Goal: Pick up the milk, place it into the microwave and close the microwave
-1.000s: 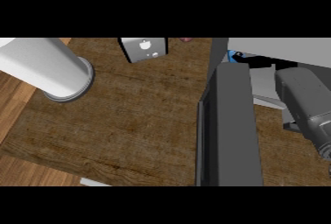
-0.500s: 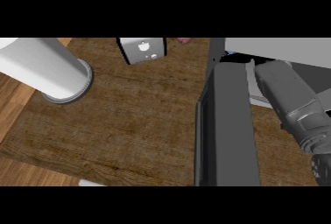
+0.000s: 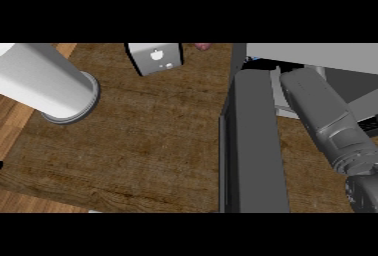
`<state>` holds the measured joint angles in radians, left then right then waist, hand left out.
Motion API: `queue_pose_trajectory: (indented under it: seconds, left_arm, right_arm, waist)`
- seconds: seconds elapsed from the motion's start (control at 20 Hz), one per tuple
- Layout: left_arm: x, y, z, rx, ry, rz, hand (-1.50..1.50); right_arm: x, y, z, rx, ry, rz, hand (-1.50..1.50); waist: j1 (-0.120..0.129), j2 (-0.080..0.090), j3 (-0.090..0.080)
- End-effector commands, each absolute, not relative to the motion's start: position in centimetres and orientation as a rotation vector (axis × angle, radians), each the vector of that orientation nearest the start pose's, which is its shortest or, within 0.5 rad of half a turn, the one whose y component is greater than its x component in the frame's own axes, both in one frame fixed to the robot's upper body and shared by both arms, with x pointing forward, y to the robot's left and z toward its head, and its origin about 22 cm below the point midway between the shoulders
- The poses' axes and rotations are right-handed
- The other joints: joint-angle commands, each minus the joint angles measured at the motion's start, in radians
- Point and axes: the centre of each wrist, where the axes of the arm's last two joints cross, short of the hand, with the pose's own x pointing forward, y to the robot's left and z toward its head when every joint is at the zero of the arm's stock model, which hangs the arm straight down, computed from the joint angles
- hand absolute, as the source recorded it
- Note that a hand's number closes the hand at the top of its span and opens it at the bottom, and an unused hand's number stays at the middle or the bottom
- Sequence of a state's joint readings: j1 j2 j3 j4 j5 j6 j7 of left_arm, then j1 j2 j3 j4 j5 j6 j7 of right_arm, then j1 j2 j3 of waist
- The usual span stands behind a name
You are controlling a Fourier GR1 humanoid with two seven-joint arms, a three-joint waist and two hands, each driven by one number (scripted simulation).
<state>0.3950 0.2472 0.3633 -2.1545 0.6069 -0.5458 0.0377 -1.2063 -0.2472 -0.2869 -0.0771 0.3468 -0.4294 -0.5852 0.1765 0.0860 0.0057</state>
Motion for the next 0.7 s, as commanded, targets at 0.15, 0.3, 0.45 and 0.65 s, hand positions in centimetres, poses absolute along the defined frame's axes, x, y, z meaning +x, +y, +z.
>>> queue_pose_trajectory:
  seconds: [0.15,0.3,0.45,0.65]
  left_arm:
    - [11.8,33.9,9.6,-0.316,-1.852,-0.162,-1.5]
    - [12.2,33.5,8.8,-0.301,-1.841,-0.15,-1.5]
    - [12.1,33.3,8.2,-0.297,-1.838,-0.148,-1.5]
    - [12.4,32.2,7.4,-0.364,-1.845,-0.198,-1.5]
  right_arm:
    - [46.6,-20.4,9.5,-0.586,-1.902,0.196,-1.5]
    - [46.1,-21.2,8.3,-0.561,-1.885,0.258,-1.5]
    - [45.5,-22.9,6.8,-0.532,-1.883,0.265,-1.5]
    - [44.3,-24.8,4.6,-0.446,-1.863,0.244,-1.5]
  waist:
    - [-0.017,-0.024,-0.001]
    - [-0.047,-0.03,-0.003]
    - [-0.062,-0.035,-0.002]
    - [-0.082,-0.041,-0.002]
